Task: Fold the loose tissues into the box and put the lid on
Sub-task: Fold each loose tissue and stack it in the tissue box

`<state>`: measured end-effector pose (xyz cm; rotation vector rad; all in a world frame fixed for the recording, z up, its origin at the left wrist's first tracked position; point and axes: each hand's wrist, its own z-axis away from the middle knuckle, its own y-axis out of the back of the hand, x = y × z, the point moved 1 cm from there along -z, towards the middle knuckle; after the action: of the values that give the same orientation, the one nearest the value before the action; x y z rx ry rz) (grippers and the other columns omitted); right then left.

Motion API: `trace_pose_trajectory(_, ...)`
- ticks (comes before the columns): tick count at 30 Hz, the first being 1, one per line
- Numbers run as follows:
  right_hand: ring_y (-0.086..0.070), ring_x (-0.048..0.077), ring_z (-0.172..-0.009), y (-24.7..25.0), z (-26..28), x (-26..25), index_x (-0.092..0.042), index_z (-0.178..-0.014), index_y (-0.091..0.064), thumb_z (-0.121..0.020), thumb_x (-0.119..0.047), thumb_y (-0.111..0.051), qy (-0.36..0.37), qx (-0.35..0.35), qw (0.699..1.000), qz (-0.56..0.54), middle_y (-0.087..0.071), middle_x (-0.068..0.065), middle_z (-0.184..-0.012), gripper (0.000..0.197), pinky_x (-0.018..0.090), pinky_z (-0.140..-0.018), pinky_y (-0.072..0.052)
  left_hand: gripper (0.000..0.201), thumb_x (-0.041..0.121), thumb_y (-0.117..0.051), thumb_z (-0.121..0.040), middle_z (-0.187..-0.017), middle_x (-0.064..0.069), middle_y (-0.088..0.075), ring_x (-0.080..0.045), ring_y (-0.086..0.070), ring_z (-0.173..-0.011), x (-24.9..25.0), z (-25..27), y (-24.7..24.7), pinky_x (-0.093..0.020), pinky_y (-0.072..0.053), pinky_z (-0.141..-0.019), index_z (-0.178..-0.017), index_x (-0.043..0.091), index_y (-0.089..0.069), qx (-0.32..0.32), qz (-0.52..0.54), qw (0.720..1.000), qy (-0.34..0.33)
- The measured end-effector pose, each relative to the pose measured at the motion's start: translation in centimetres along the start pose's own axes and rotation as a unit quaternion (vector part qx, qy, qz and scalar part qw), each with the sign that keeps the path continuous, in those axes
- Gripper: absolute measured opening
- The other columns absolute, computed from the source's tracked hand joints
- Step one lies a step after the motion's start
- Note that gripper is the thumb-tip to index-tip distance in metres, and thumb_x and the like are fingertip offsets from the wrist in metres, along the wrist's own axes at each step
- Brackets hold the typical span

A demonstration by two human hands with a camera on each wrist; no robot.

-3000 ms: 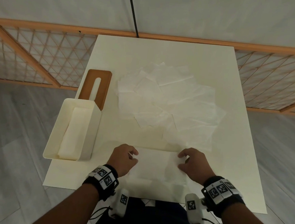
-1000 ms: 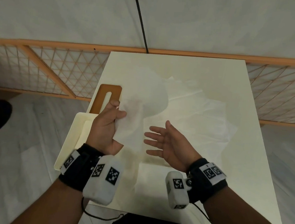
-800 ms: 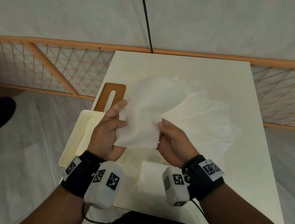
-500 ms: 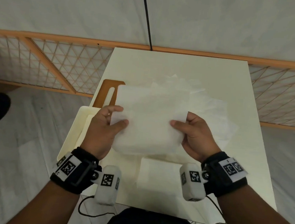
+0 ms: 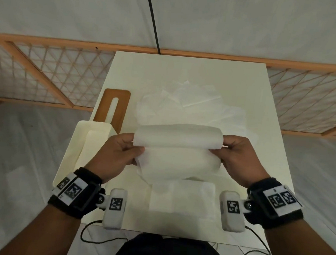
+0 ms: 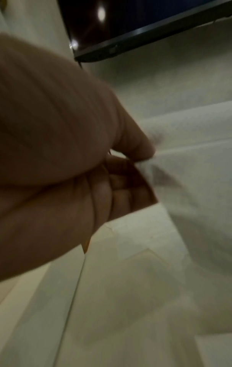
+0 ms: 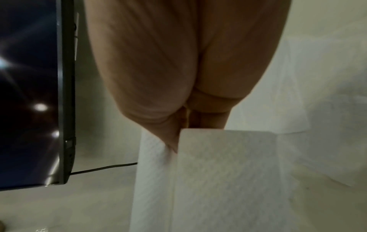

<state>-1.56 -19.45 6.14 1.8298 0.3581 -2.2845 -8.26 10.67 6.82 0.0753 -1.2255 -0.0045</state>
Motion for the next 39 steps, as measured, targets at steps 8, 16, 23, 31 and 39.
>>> trace_pose_trajectory(8, -0.065, 0.033, -0.102, 1.9, 1.1, 1.4, -0.003, -0.076, -0.080, -0.070, 0.005, -0.062, -0.053, -0.028, 0.992, -0.114, -0.073, 0.020, -0.107, 0.021, 0.035, -0.081, -0.050, 0.021, 0.002, -0.057, -0.076, -0.094, -0.023, -0.071, -0.033, -0.068, -0.088, -1.8, 0.2, -0.6, -0.038, -0.059, -0.072, -0.082, -0.002, -0.077, 0.014, 0.214, 0.977, 0.009)
trace_pose_trajectory(16, -0.072, 0.029, -0.084, 1.5, 1.6, 3.3, -0.009, -0.084, -0.078, -0.081, -0.004, -0.077, -0.118, -0.003, 0.991, 0.070, -0.077, 0.007, -0.100, 0.005, 0.037, -0.078, -0.052, 0.024, -0.008, -0.074, -0.081, -0.090, -0.003, -0.076, -0.021, -0.069, -0.081, -4.1, 0.3, -1.5, -0.038, -0.056, -0.078, -0.094, 0.012, -0.075, 0.039, -0.007, 0.999, 0.030)
trace_pose_trajectory(23, -0.066, 0.012, -0.054, 1.3, 3.3, 8.3, -0.013, -0.091, -0.071, -0.074, 0.002, -0.081, -0.200, -0.048, 0.936, 0.285, -0.071, 0.003, -0.072, 0.025, 0.023, -0.052, -0.051, 0.018, 0.015, -0.085, -0.073, -0.064, 0.011, -0.062, 0.001, -0.056, -0.059, -9.9, 0.2, -2.5, -0.016, -0.046, -0.065, -0.079, 0.029, -0.075, 0.000, -0.257, 0.964, 0.075)
trace_pose_trajectory(31, -0.058, 0.003, -0.067, 1.4, 3.7, 12.2, -0.026, -0.086, -0.066, -0.072, -0.004, -0.079, -0.163, -0.028, 0.901, 0.402, -0.063, -0.009, -0.092, 0.029, 0.007, -0.059, -0.044, 0.015, 0.017, -0.078, -0.078, -0.075, 0.013, -0.061, 0.002, -0.058, -0.070, -13.1, 0.1, -4.5, -0.002, -0.040, -0.063, -0.089, 0.025, -0.072, -0.012, -0.352, 0.932, 0.085)
trace_pose_trajectory(39, -0.055, 0.005, -0.075, 1.6, 3.5, 13.3, -0.033, -0.079, -0.060, -0.071, -0.007, -0.076, -0.145, -0.033, 0.883, 0.444, -0.062, -0.006, -0.096, 0.032, 0.008, -0.064, -0.036, 0.013, 0.017, -0.077, -0.081, -0.090, 0.008, -0.064, 0.003, -0.059, -0.075, -13.7, -0.6, -4.7, 0.001, -0.039, -0.066, -0.092, 0.023, -0.073, 0.006, -0.354, 0.933, 0.071)
